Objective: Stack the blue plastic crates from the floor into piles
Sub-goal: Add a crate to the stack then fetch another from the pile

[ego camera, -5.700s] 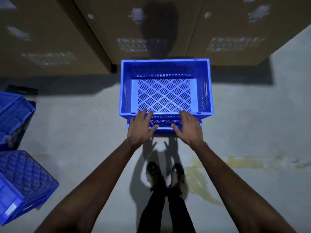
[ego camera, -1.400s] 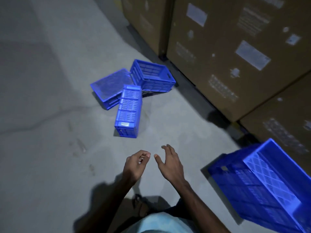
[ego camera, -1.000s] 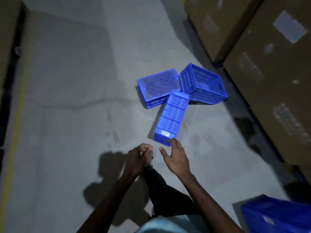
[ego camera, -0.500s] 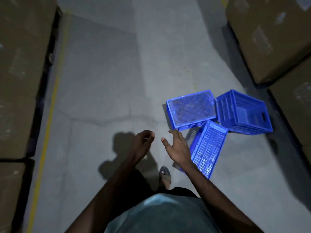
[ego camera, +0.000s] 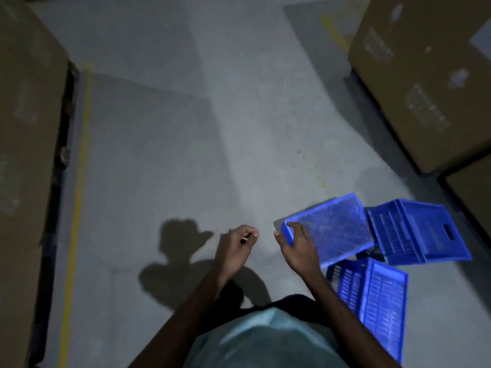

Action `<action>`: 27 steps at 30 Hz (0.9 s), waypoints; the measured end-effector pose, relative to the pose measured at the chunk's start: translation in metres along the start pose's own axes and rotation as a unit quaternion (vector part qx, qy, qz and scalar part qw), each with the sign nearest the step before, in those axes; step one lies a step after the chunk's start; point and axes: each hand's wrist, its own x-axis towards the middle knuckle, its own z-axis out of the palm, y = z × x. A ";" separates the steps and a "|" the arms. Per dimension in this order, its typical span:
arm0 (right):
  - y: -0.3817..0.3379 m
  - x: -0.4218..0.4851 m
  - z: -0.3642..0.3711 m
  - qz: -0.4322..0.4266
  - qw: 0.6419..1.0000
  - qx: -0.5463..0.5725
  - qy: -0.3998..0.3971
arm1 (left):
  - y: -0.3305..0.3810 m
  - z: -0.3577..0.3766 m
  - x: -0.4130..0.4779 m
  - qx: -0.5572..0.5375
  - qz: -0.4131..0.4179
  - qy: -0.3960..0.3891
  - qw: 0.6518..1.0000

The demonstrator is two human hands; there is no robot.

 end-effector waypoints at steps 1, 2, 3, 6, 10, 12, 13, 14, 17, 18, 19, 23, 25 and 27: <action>-0.018 0.016 0.004 0.004 1.000 0.014 0.008 | 0.007 -0.014 0.022 0.002 0.007 -0.008 1.000; -0.037 0.033 0.007 0.008 1.000 0.024 0.016 | 0.014 -0.025 0.044 0.005 0.016 -0.017 1.000; -0.053 0.051 0.009 0.012 0.999 0.028 0.024 | 0.022 -0.037 0.066 0.012 0.022 -0.025 0.999; -0.092 0.099 0.008 0.025 0.998 0.033 0.045 | 0.043 -0.060 0.130 0.023 0.043 -0.047 0.998; -0.118 0.178 -0.003 0.049 0.994 0.057 0.077 | 0.076 -0.075 0.221 0.050 0.063 -0.075 0.994; -0.123 0.222 -0.010 0.057 0.992 0.068 0.092 | 0.090 -0.075 0.269 0.065 0.081 -0.094 0.990; -0.124 0.245 -0.014 0.062 0.991 0.071 0.099 | 0.100 -0.075 0.293 0.070 0.090 -0.100 0.988; -0.125 0.268 -0.020 0.067 0.989 0.076 0.105 | 0.109 -0.074 0.320 0.073 0.099 -0.103 0.987; -0.124 0.334 -0.036 0.083 0.984 0.099 0.123 | 0.147 -0.065 0.396 0.082 0.111 -0.117 0.984; -0.124 0.354 -0.043 0.093 0.982 0.104 0.127 | 0.161 -0.061 0.419 0.086 0.113 -0.123 0.982; -0.125 0.373 -0.051 0.106 0.980 0.108 0.129 | 0.177 -0.056 0.441 0.090 0.116 -0.130 0.981; -0.129 0.439 -0.087 0.136 0.973 0.119 0.141 | 0.242 -0.031 0.514 0.120 0.155 -0.177 0.964; -0.127 0.467 -0.109 0.151 0.968 0.124 0.158 | 0.273 -0.013 0.545 0.125 0.173 -0.199 0.956; -0.123 0.488 -0.131 0.167 0.959 0.137 0.181 | 0.301 0.009 0.569 0.133 0.189 -0.227 0.946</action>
